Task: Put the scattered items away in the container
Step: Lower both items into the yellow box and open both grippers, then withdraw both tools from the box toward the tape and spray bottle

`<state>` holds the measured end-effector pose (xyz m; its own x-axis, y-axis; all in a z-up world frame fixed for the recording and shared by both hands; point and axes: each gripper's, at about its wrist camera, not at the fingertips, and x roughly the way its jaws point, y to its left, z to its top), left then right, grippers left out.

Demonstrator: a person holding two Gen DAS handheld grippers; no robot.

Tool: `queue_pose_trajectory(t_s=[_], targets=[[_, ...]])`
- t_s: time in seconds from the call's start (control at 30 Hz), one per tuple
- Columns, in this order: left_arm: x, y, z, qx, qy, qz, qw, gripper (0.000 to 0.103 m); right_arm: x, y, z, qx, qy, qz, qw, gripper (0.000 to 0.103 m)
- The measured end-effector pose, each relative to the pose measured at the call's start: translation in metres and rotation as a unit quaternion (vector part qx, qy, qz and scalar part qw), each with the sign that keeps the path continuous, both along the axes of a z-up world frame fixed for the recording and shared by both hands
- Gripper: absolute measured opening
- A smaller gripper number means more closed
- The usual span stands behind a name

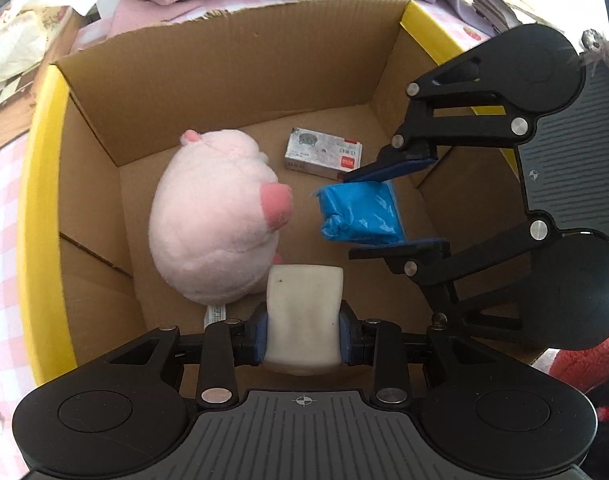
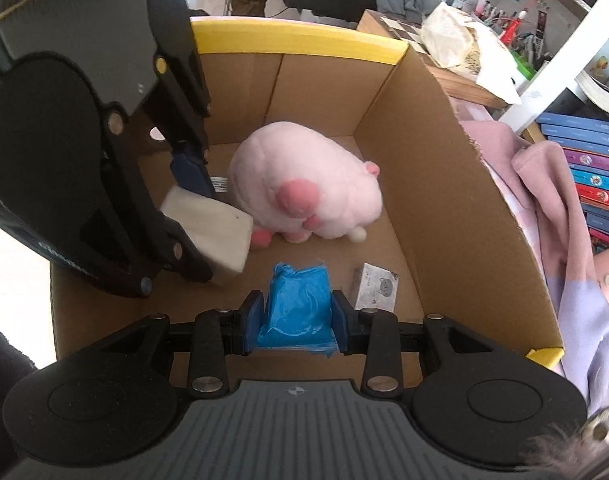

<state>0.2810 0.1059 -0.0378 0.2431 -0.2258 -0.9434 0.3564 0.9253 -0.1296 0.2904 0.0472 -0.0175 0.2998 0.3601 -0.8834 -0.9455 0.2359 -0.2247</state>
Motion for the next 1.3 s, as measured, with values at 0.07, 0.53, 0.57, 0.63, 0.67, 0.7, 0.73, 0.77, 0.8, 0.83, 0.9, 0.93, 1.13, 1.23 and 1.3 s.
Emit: queue_pose_trajectory(t_s=[0.07, 0.53, 0.57, 0.63, 0.67, 0.7, 0.73, 0.77, 0.8, 0.83, 0.9, 0.93, 1.13, 1.23, 1.3], targets=[[0.002, 0.001, 0.000, 0.003, -0.005, 0.000, 1.0000, 0.035, 0.001, 0.000, 0.000, 0.000, 0.003, 0.000, 1.000, 0.034], [-0.029, 0.000, 0.032, 0.019, -0.115, 0.009, 0.9931, 0.071, -0.006, -0.011, 0.021, 0.034, -0.028, -0.029, 0.999, 0.059], [-0.032, 0.002, 0.036, 0.017, -0.123, 0.012, 0.9922, 0.072, -0.009, -0.013, 0.025, 0.041, -0.032, -0.035, 0.998, 0.059], [-0.040, 0.002, 0.046, 0.019, -0.142, 0.018, 0.9896, 0.074, -0.014, -0.019, 0.035, 0.053, -0.040, -0.049, 0.997, 0.059], [-0.046, 0.001, 0.051, 0.023, -0.155, 0.021, 0.9875, 0.074, -0.017, -0.021, 0.040, 0.060, -0.046, -0.053, 0.996, 0.059], [-0.050, -0.002, 0.057, 0.027, -0.168, 0.024, 0.9851, 0.075, -0.020, -0.024, 0.046, 0.068, -0.052, -0.057, 0.995, 0.060], [-0.055, -0.003, 0.063, 0.031, -0.184, 0.027, 0.9820, 0.075, -0.024, -0.027, 0.052, 0.076, -0.058, -0.062, 0.993, 0.062], [-0.061, -0.004, 0.069, 0.035, -0.201, 0.031, 0.9786, 0.077, -0.027, -0.029, 0.057, 0.085, -0.064, -0.067, 0.992, 0.062], [-0.067, -0.004, 0.074, 0.038, -0.217, 0.034, 0.9749, 0.079, -0.030, -0.032, 0.063, 0.094, -0.069, -0.075, 0.990, 0.062], [-0.073, -0.005, 0.078, 0.042, -0.232, 0.039, 0.9711, 0.080, -0.034, -0.034, 0.068, 0.101, -0.075, -0.083, 0.989, 0.062], [-0.086, -0.003, 0.085, 0.048, -0.260, 0.049, 0.9632, 0.080, -0.043, -0.039, 0.077, 0.119, -0.087, -0.099, 0.984, 0.064], [-0.093, -0.003, 0.088, 0.050, -0.272, 0.056, 0.9594, 0.080, -0.048, -0.042, 0.081, 0.129, -0.094, -0.107, 0.981, 0.065], [-0.137, 0.007, 0.111, 0.034, -0.315, 0.112, 0.9420, 0.081, -0.087, -0.061, 0.101, 0.198, -0.130, -0.176, 0.955, 0.066], [-0.157, 0.008, 0.118, 0.024, -0.330, 0.132, 0.9346, 0.081, -0.109, -0.070, 0.109, 0.224, -0.138, -0.197, 0.945, 0.066], [-0.171, 0.007, 0.122, 0.023, -0.339, 0.137, 0.9304, 0.081, -0.123, -0.076, 0.113, 0.237, -0.142, -0.211, 0.938, 0.066]])
